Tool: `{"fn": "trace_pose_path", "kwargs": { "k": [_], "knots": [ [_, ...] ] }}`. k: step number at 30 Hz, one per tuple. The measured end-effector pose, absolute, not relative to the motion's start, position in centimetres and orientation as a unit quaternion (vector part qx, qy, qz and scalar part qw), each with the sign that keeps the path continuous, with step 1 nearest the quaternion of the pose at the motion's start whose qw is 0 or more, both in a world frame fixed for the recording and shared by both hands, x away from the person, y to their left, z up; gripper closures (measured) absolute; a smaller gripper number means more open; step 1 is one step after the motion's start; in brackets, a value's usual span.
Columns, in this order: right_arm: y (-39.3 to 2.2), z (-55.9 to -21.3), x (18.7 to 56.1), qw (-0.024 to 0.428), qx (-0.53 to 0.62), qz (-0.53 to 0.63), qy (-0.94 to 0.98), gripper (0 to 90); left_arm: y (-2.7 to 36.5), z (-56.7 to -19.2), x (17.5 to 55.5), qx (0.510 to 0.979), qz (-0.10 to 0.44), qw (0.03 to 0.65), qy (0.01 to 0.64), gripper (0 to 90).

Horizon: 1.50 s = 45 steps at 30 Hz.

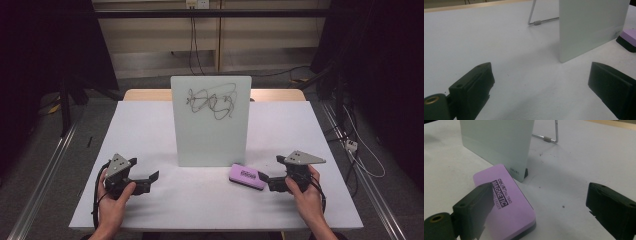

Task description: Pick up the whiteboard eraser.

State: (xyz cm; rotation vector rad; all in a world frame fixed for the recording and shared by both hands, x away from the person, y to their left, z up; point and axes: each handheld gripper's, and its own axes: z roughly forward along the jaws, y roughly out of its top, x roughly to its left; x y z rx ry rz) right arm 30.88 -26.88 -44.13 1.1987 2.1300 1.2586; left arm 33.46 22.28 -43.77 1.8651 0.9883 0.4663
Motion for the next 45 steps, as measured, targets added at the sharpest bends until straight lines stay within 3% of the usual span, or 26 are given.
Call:
{"fn": "trace_pose_path", "kwargs": {
  "k": [6, 34, 44, 45],
  "knots": [
    [-26.1, -43.6, 30.9, 0.217, 0.408, 0.451, 0.764, 9.6, 22.1, -43.5, 33.4, 0.762, 0.190, 0.476, 0.396, 5.9],
    [-22.3, -42.3, 34.8, 0.121, 0.328, 0.382, 0.855, 9.2, 22.3, -43.6, 33.4, 0.766, 0.187, 0.471, 0.396, 5.9],
    [-21.5, -42.3, 34.9, 0.102, 0.308, 0.358, 0.876, 20.9, 22.2, -43.7, 33.3, 0.771, 0.184, 0.471, 0.388, 5.9],
    [-21.4, -42.3, 34.8, 0.096, 0.299, 0.355, 0.881, 27.8, 22.2, -43.7, 33.3, 0.770, 0.185, 0.472, 0.389, 5.9]
  ]
}}
